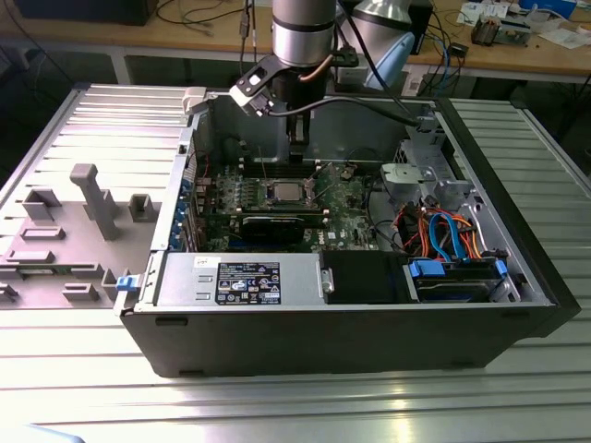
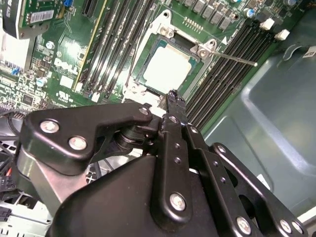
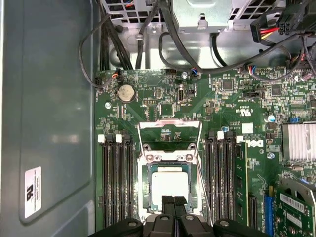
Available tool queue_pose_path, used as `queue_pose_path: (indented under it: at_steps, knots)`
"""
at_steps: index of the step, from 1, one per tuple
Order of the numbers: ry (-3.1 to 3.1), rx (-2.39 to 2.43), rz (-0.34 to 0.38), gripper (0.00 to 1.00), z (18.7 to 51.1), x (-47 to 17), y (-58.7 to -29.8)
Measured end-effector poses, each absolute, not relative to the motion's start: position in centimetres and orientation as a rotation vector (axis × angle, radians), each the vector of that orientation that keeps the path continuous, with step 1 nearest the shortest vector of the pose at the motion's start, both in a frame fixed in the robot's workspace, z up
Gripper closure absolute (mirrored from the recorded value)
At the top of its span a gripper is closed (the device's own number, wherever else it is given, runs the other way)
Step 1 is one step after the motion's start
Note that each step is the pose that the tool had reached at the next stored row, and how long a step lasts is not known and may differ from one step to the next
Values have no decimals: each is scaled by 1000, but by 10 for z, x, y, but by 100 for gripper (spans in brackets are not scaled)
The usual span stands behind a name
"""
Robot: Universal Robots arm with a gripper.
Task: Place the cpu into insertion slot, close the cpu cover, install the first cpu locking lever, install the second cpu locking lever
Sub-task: 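Close the cpu cover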
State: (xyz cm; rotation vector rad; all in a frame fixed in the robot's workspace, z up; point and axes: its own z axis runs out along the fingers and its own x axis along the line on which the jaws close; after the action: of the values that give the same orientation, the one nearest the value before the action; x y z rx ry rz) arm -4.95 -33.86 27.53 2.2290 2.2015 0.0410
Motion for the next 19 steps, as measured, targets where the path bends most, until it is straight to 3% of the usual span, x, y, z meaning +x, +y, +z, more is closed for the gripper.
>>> queue_pose_path:
  at_steps: [19]
  knots:
    - [2213, 2218, 41, 89, 275, -44, -339]
